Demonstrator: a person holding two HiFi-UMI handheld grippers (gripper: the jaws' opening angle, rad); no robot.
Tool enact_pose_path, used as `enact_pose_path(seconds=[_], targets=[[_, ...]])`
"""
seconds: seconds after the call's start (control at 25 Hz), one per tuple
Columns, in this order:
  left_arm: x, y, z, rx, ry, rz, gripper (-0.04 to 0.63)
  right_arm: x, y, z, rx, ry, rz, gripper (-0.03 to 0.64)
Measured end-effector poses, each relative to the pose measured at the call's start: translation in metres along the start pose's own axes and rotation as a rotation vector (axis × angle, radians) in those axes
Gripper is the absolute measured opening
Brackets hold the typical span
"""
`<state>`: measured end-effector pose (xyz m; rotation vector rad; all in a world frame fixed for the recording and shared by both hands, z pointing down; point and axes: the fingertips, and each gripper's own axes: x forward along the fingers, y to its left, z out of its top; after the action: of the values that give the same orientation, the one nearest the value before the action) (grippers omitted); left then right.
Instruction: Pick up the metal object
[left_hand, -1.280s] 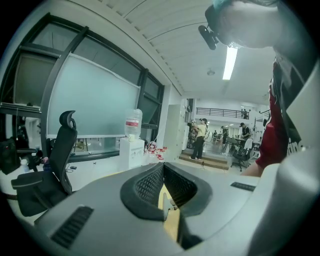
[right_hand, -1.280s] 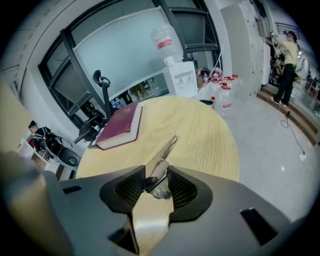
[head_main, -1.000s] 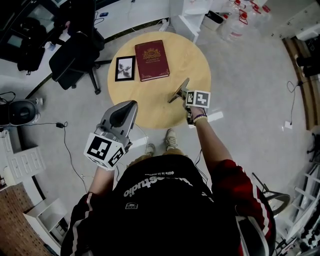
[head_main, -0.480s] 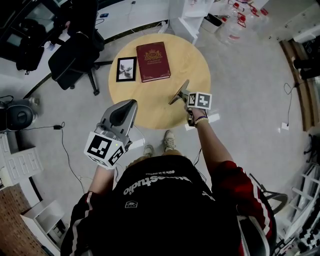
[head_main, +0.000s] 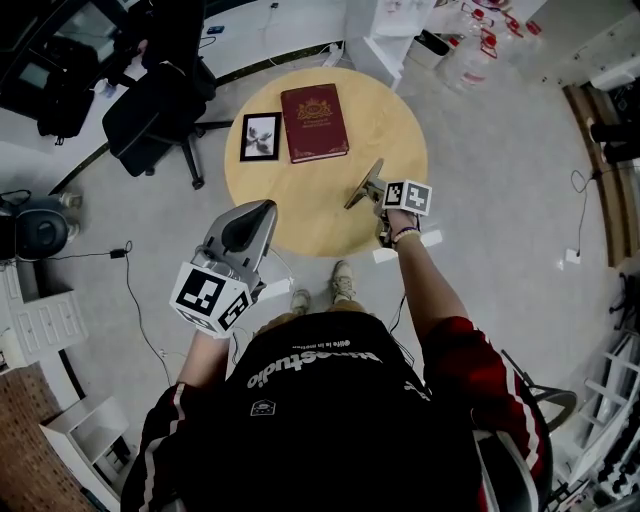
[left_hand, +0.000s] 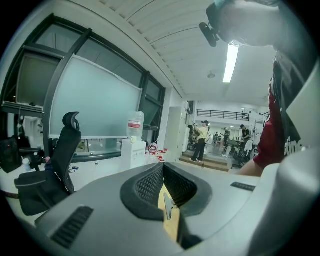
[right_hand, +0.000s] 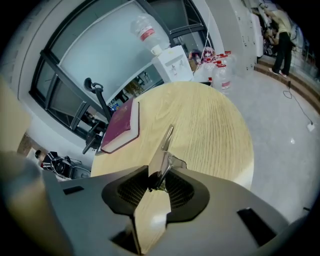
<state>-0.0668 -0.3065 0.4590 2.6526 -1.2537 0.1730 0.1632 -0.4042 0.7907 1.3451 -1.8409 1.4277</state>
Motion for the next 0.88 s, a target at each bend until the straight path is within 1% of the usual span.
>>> enact_pose_path(seconds=[0.24, 0.36, 0.64, 0.88], targets=[[-0.012, 0.002, 0.002, 0.003, 0.004, 0.014, 0.017, -0.005, 0.004, 0.003, 0.059, -0.056, 0.046, 0.093], [-0.015, -0.001, 0.001, 0.012, 0.004, 0.018, 0.018, -0.01, 0.009, 0.005, 0.089, -0.093, 0.075, 0.055], [-0.023, -0.003, -0.003, 0.006, -0.002, 0.02, 0.018, -0.018, 0.011, 0.001, 0.031, -0.122, 0.059, 0.046], [-0.032, -0.004, -0.002, 0.003, -0.015, 0.019, 0.017, -0.031, 0.024, 0.0, -0.005, -0.146, 0.065, 0.043]])
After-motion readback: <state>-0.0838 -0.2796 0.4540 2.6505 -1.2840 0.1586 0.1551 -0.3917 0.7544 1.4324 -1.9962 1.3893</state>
